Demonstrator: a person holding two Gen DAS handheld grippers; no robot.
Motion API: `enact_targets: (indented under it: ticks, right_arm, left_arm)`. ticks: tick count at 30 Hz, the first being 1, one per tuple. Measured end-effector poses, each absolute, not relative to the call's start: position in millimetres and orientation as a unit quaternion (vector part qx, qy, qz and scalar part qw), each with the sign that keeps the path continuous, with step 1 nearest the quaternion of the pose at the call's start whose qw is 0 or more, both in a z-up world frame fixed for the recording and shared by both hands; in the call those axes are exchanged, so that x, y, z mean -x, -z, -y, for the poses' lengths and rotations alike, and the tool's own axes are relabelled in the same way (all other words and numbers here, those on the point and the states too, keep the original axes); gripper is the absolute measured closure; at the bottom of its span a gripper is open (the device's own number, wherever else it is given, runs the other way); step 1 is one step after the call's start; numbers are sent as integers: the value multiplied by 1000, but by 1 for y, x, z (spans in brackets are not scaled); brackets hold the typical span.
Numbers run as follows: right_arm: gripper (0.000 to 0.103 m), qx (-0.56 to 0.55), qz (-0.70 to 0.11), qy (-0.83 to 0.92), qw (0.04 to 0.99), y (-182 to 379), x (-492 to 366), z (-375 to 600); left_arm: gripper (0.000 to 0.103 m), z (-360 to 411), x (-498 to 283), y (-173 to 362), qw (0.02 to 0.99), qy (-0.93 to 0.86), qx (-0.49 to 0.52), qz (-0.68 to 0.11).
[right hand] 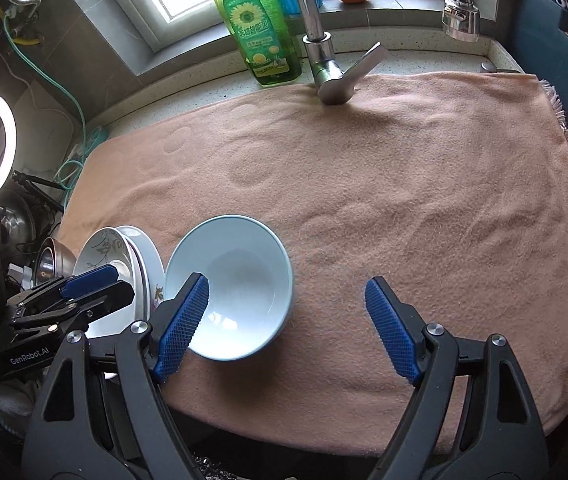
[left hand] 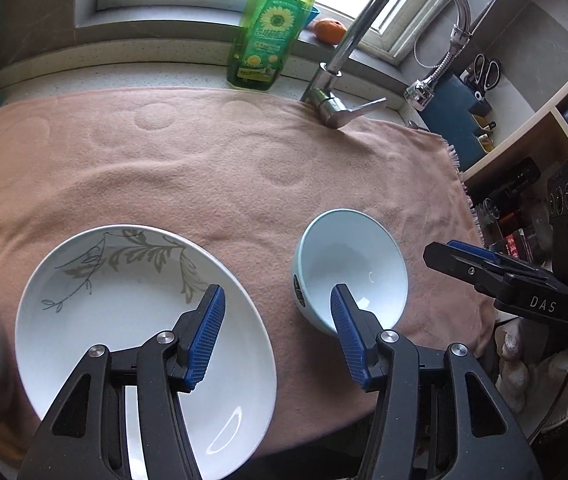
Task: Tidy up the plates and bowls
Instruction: 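Move the left tool to the rim of the light blue bowl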
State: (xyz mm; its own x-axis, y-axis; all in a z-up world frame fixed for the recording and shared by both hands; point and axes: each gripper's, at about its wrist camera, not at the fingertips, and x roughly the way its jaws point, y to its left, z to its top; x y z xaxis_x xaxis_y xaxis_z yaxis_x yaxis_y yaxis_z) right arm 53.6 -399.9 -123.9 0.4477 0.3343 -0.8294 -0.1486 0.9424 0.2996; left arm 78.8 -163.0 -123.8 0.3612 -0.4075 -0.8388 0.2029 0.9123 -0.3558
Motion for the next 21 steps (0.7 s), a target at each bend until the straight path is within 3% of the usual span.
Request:
enact_targets:
  ticks: [2, 6, 8, 11, 15, 19, 21]
  right_arm:
    - [20, -96, -508, -146, 844, 127, -54, 402]
    - [22, -100, -514, -153, 838, 135, -57, 403]
    - [31, -107, -519, -157, 833, 139, -58, 403]
    - [35, -114, -522, -161, 830, 142, -59, 404]
    - [51, -119, -530, -165, 823, 148, -60, 405]
    - [60, -124, -537, -167, 817, 155, -60, 404]
    - [69, -129, -541, -169, 814, 159, -60, 404]
  left_arm:
    - [51, 169, -81, 128, 816, 192, 96, -536]
    - [61, 179, -86, 134, 810, 200, 95, -543]
    - [65, 183, -88, 137, 806, 202, 96, -547]
    - [67, 188, -90, 138, 806, 205, 90, -548]
    - [80, 192, -93, 144, 800, 209, 85, -556]
    - [81, 194, -94, 148, 796, 209, 85, -562]
    - [81, 195, -94, 148, 797, 208, 82, -561]
